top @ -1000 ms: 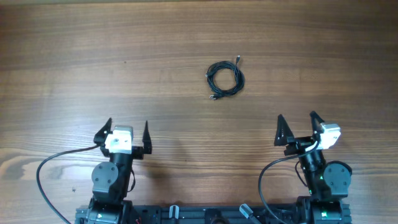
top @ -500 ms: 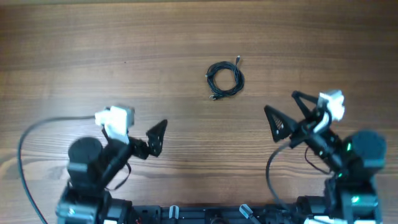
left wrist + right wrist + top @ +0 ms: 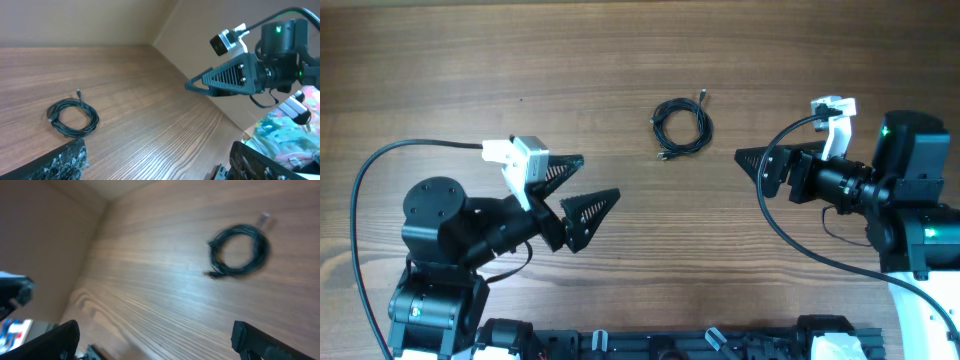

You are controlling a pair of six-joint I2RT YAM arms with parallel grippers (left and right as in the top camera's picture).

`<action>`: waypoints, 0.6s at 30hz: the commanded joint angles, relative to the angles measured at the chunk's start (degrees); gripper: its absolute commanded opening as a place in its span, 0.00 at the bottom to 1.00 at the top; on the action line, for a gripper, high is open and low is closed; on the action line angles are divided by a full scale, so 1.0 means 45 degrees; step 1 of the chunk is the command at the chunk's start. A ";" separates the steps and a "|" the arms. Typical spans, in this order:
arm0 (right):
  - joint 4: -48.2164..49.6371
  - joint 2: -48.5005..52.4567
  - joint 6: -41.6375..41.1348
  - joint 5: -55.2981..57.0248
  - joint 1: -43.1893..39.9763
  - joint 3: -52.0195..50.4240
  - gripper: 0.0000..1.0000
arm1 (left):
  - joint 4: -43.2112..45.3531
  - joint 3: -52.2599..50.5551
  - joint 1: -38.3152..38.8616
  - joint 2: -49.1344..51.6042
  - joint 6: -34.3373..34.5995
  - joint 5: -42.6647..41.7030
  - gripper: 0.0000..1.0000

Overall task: Untangle cables
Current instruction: 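Raise both arms and move the right gripper toward the black cable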

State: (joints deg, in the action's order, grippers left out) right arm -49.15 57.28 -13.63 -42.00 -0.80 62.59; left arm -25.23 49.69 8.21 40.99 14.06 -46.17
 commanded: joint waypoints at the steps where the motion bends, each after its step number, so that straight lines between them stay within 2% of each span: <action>1: -0.1064 0.0121 -0.0355 0.2778 0.0053 0.0894 1.00 | -0.0724 0.0345 0.0024 0.0345 0.0831 0.2822 1.00; 2: -0.1583 0.0175 -0.0355 0.3682 0.0053 0.1243 1.00 | -0.1064 0.0427 0.0024 0.0520 0.1083 0.3716 1.00; 3: -0.2710 0.0355 -0.0345 0.5707 0.0053 0.2011 1.00 | -0.1642 0.0573 0.0024 0.0850 0.1375 0.5085 1.00; 5: -0.4051 0.0568 -0.0330 0.7669 0.0053 0.2793 1.00 | -0.2477 0.0816 0.0024 0.1239 0.1423 0.6543 1.00; 7: -0.4396 0.0559 -0.0335 0.8548 0.0053 0.2905 1.00 | -0.3259 0.0967 0.0024 0.1379 0.1409 0.7582 1.00; 11: -0.4959 0.0685 -0.0398 0.8165 0.0053 0.2861 1.00 | -0.3687 0.0967 0.0024 0.0928 0.1316 0.7135 1.00; 14: -0.4629 0.1054 0.0364 0.6057 0.0053 0.2861 1.00 | -0.3687 0.0962 0.0024 0.0602 0.1263 0.6125 1.00; 17: -0.4099 0.2278 0.0695 0.4881 0.0058 0.2866 1.00 | -0.4056 0.0962 0.0024 0.1185 0.1268 0.6135 0.97; 18: -0.3968 0.2958 0.0733 0.4891 0.0058 0.2866 1.00 | -0.4182 0.0962 0.0024 0.1535 0.1268 0.6135 0.93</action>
State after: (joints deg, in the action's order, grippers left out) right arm -68.07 64.79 -12.25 -15.70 -0.73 74.67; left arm -43.11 52.99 8.25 44.66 19.66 -17.34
